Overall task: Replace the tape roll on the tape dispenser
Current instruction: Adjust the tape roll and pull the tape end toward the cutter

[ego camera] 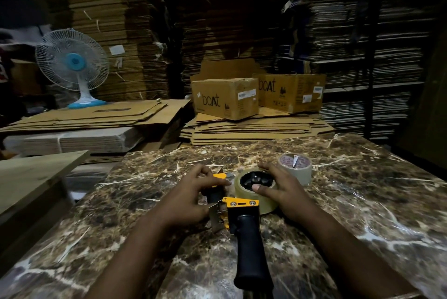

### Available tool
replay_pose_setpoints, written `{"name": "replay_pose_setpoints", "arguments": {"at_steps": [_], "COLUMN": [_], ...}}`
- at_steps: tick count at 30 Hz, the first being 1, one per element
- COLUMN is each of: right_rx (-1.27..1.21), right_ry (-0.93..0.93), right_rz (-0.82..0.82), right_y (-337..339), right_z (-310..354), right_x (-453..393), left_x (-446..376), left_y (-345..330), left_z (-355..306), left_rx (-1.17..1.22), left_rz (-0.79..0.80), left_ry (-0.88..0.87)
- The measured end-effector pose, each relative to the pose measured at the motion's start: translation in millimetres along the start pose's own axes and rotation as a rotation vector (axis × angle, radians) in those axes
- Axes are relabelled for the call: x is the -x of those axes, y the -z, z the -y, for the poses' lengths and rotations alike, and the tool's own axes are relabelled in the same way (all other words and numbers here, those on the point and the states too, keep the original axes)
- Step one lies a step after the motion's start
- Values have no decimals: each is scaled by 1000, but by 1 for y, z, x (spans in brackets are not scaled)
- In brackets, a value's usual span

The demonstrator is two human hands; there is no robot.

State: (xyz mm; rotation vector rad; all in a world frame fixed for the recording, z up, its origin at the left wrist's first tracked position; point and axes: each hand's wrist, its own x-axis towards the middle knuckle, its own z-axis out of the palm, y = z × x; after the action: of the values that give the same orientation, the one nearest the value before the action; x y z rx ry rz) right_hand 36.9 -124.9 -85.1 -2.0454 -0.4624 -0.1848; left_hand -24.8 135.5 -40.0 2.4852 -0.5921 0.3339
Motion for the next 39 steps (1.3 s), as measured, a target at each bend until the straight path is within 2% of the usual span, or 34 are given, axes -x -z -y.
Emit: {"name": "replay_pose_setpoints", "arguments": {"at_steps": [12, 20, 27, 39], "right_rx": [-13, 40, 105, 75], "right_ry": [-6, 8, -26, 28], "right_rz": [-1, -20, -9, -11], "right_y": [-1, -1, -6, -3], "right_z": [1, 7, 13, 18], "right_x": [-1, 1, 1, 2], "left_x": [-1, 0, 10, 8], "left_y": [-8, -19, -25, -28], "left_z": [4, 13, 6, 9], "left_rx": [-146, -57, -1, -123], "left_rz": [-94, -195, -291, -281], "left_ry": [-51, -80, -36, -33]}}
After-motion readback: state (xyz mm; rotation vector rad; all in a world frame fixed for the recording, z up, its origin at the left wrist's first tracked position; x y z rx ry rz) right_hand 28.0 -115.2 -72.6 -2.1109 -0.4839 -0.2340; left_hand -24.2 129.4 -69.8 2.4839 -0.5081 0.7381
